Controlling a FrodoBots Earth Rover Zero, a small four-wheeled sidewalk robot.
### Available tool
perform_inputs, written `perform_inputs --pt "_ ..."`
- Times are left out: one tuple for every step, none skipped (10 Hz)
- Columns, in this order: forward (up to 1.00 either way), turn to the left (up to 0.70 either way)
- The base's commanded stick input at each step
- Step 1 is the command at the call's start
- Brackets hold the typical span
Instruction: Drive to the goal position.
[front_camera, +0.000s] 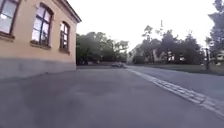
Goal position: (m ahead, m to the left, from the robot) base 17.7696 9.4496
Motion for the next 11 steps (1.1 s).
perform_inputs --pt "0.50 0.00" --pt "0.50 0.00" --pt "0.50 0.00" --pt "0.50 0.00" --pt "0.50 0.00" --pt "0.50 0.00" --pt "0.50 0.00" --pt "0.50 0.00" --pt "0.50 0.00" --pt "0.50 0.00" --pt "0.50 0.00"
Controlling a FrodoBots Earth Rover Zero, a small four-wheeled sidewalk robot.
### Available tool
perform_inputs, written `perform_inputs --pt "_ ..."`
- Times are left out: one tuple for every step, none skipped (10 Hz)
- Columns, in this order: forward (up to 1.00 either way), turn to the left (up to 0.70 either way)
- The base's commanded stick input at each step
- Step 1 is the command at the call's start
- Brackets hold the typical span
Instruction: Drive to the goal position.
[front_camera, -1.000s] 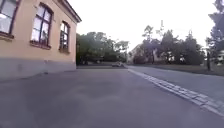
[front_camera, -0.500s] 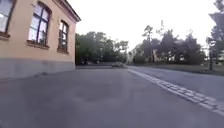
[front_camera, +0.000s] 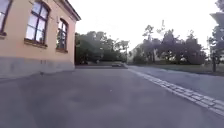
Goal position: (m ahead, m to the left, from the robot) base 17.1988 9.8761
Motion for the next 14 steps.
perform_inputs --pt "0.50 0.00" --pt "0.50 0.00" --pt "0.50 0.00" --pt "0.50 0.00" --pt "0.50 0.00" --pt "0.50 0.00" --pt "0.50 0.00" --pt "0.50 0.00" --pt "0.50 0.00" --pt "0.50 0.00" --pt "0.50 0.00" --pt "0.50 0.00" --pt "0.50 0.00" --pt "0.50 0.00"
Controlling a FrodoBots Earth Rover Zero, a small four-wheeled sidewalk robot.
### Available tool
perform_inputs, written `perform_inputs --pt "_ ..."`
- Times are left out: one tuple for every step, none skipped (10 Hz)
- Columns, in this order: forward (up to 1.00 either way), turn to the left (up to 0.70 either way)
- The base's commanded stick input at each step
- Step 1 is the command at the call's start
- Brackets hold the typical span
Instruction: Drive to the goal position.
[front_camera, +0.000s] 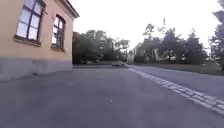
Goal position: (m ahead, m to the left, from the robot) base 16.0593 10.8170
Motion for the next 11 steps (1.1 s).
perform_inputs --pt "0.50 0.00" --pt "0.50 0.00" --pt "0.50 0.00" --pt "0.50 0.00" --pt "0.50 0.00" --pt "0.50 0.00" --pt "0.50 0.00" --pt "0.50 0.00" --pt "0.50 0.00" --pt "0.50 0.00" --pt "0.50 0.00"
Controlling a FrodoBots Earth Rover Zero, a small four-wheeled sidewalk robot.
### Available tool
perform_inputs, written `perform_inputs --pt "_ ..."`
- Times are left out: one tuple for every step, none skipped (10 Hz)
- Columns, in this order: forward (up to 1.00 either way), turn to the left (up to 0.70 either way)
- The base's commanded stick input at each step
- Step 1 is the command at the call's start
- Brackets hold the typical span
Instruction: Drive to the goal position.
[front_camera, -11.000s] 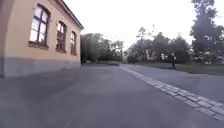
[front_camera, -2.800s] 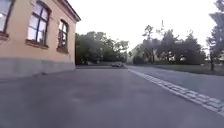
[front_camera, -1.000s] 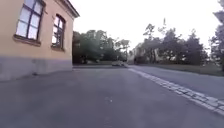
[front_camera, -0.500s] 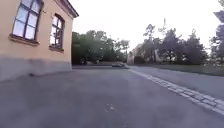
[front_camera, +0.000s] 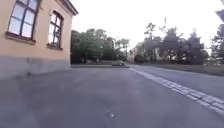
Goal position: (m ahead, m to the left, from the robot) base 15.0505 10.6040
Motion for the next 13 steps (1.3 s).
perform_inputs --pt "0.50 0.00" --pt "0.50 0.00" --pt "0.50 0.00" --pt "0.50 0.00" --pt "0.50 0.00" --pt "0.50 0.00" --pt "0.50 0.00" --pt "0.50 0.00" --pt "0.50 0.00" --pt "0.50 0.00" --pt "0.50 0.00" --pt "0.50 0.00" --pt "0.50 0.00"
